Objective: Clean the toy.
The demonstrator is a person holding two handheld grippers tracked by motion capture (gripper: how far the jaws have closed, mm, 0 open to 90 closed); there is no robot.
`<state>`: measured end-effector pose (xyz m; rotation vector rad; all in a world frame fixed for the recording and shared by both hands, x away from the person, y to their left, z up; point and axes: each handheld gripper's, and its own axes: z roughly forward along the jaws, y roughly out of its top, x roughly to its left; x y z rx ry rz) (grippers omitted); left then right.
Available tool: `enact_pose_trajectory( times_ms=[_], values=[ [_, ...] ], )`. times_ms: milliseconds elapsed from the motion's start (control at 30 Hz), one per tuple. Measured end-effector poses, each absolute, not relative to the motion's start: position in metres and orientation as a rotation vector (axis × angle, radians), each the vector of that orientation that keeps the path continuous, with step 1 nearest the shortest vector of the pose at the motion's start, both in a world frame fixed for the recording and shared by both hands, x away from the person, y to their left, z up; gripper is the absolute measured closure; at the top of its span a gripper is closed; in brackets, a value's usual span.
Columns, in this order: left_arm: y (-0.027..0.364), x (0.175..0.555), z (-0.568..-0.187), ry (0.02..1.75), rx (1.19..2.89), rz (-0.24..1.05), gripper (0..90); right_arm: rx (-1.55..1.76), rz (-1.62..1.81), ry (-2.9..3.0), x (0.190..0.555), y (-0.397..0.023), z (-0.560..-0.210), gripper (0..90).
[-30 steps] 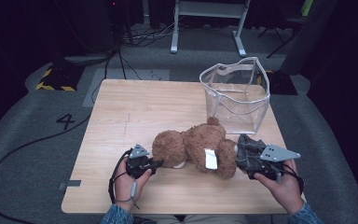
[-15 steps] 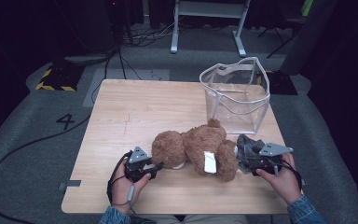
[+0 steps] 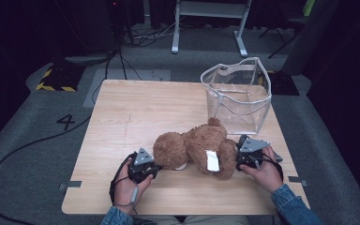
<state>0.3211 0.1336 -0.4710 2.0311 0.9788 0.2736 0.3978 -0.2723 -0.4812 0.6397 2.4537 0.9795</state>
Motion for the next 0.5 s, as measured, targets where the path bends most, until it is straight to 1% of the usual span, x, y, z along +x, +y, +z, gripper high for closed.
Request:
enact_pose_trajectory(
  times_ms=[100,167,267,333,500],
  values=[
    [0.132,0.32,-0.469,0.963,2.021,0.279,84.8,0.683,0.996,2.462,0.4,-0.278,-0.476,68.0],
    [0.132,0.318,-0.465,0.949,2.019,0.278,86.8,0.692,1.0,2.473,0.398,-0.278,-0.473,74.5],
    [0.135,0.313,-0.454,0.939,1.99,0.288,88.2,0.727,1.012,2.503,0.387,-0.274,-0.465,75.7],
    [0.14,0.309,-0.446,0.946,1.965,0.273,88.4,0.753,1.029,2.54,0.376,-0.274,-0.459,75.7],
    [0.15,0.301,-0.433,0.977,1.933,0.202,88.5,0.875,1.127,2.648,0.35,-0.282,-0.443,75.5]
  ],
)
